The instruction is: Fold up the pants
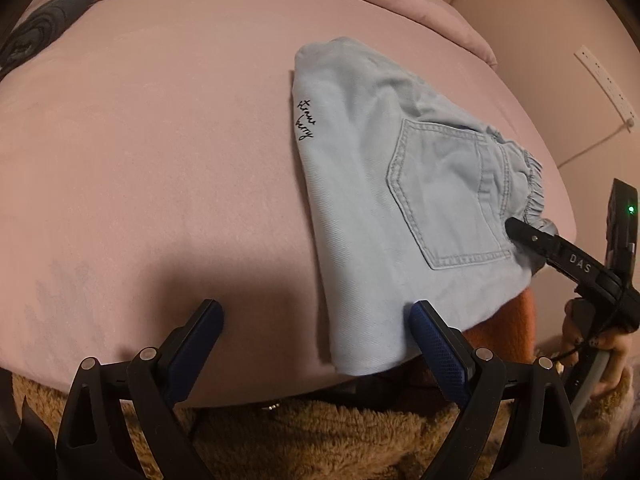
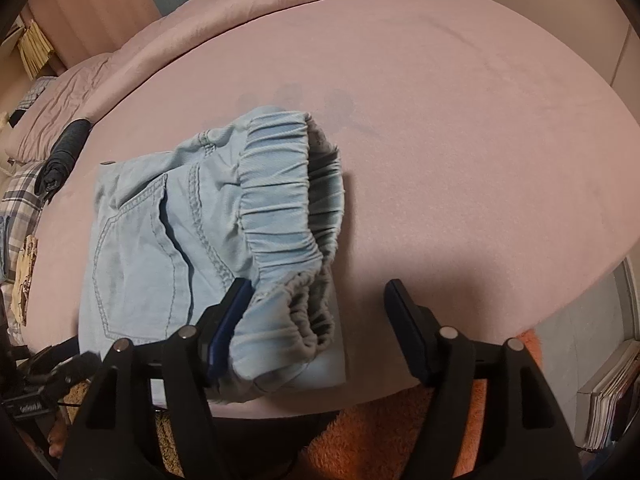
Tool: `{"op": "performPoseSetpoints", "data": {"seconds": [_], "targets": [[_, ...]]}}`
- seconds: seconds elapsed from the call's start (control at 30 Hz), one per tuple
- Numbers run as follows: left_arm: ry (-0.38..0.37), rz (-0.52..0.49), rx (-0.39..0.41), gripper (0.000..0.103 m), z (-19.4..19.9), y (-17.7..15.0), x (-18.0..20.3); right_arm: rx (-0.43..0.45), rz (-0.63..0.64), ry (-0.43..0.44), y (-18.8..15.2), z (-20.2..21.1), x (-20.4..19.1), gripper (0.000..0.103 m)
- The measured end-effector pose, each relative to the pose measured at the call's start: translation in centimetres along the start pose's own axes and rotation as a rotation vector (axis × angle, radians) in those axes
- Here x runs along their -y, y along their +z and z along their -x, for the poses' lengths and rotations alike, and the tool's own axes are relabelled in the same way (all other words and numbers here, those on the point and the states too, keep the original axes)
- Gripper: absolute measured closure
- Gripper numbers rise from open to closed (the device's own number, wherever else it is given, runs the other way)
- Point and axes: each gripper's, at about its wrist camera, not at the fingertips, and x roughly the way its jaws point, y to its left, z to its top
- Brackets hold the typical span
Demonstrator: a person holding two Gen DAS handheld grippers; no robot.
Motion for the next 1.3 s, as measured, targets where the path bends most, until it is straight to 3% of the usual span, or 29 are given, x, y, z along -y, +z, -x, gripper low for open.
{"op": "performPoseSetpoints", "data": {"seconds": [0.1,0.23,0.37,0.6,0.7,0.87,0.97,1.03,1.13,1.3], "targets": [[-0.037,0.016,-0.009,0.010,0.7,0.4,-0.5,-0.001,0.000,-0.003,0.0,0.1,0.1,0.029],[-0.079,0.006,0.046,0.010,1.9,1.5,-0.1,-0.006,0.001,-0.001,0.3,0.8,0.2,0.023],[-0.069,-0.020,0.067,0.010,1.5,3.0,0.4,0.033,-0.010,0.036,0.8,2.0,1.0,0.007],[-0.128,0.019,-0.012,0.010,-2.4,5.6,0.2,0.005,-0.062,0.126,1.5,1.0,2.8,0.006],[-0.121,0.006,0.006,0.010,-2.7,5.7,0.4,-0.055,-0.085,0.190,1.2,-0.7,2.8,0.007],[-0.109,-0.018,0.007,0.010,-3.0,6.2,0.9,-0.049,-0.015,0.196,0.9,-1.5,1.0,0.008],[-0.077,-0.040,0.022,0.023,-3.1,6.3,1.4,-0.051,0.014,0.258,1.3,-2.5,-0.2,0.016],[-0.053,-0.048,0.035,0.042,-3.0,6.2,1.8,-0.054,0.022,0.276,1.5,-3.0,-0.8,0.027],[-0.047,-0.044,0.050,0.060,-2.8,6.7,2.6,-0.051,0.037,0.233,1.6,-2.9,-1.8,0.040],[-0.050,-0.062,0.094,0.074,-0.4,6.6,3.3,0.001,0.062,0.183,1.8,-1.1,-3.0,0.055]]}}
